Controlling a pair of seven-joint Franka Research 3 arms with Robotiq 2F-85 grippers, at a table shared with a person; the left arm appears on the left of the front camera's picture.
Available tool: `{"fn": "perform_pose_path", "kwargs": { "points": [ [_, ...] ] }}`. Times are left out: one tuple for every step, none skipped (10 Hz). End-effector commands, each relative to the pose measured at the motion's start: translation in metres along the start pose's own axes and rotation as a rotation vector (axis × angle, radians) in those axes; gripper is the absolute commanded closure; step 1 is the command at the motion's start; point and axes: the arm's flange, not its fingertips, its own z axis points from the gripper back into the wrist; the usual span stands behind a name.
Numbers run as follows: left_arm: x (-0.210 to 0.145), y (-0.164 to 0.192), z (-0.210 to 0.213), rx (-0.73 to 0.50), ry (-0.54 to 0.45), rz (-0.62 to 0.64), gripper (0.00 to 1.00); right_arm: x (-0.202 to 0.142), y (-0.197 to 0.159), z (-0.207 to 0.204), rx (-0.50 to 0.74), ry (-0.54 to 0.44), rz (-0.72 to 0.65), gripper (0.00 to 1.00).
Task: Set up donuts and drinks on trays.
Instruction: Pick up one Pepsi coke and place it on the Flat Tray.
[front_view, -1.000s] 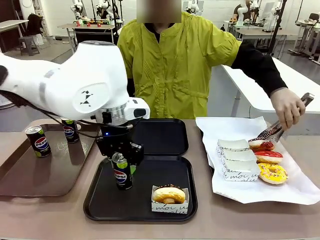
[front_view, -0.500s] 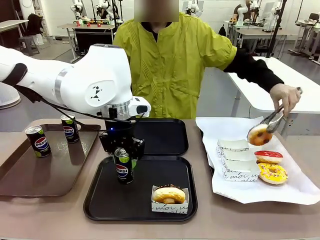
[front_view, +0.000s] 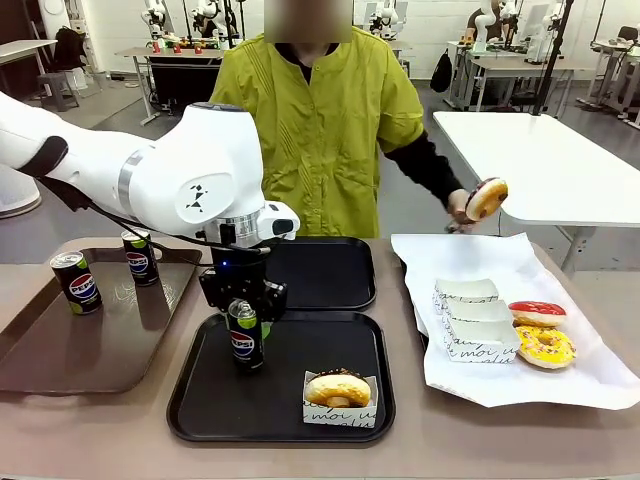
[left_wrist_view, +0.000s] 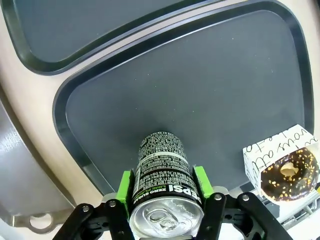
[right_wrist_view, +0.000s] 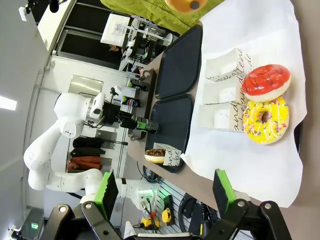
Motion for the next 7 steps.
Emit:
{"fn": "perform_pose_path", "kwargs": {
  "points": [
    [0.002, -0.003, 0.001, 0.025, -0.032, 0.022, 0.00, 0.000, 0.000, 0.000, 0.011, -0.002, 0.004, 0.00],
    [0.003, -0.003, 0.001, 0.026, -0.031, 0.015, 0.00, 0.000, 0.000, 0.000, 0.011, -0.002, 0.004, 0.00],
    [0.002, -0.002, 0.001, 0.028, -0.029, 0.013, 0.00, 0.000, 0.000, 0.000, 0.011, -0.002, 0.004, 0.00],
    [0.000, -0.003, 0.001, 0.024, -0.028, 0.013, 0.00, 0.000, 0.000, 0.000, 0.011, -0.002, 0.004, 0.00],
    [-0.004, -0.004, 0.004, 0.021, -0.032, 0.006, 0.00, 0.000, 0.000, 0.000, 0.011, -0.002, 0.004, 0.00],
    [-0.010, -0.006, 0.010, 0.023, -0.033, 0.009, 0.00, 0.000, 0.000, 0.000, 0.011, -0.002, 0.004, 0.00],
    [-0.017, -0.007, 0.018, 0.015, -0.024, 0.010, 0.00, 0.000, 0.000, 0.000, 0.011, -0.002, 0.004, 0.00]
  ]
}}
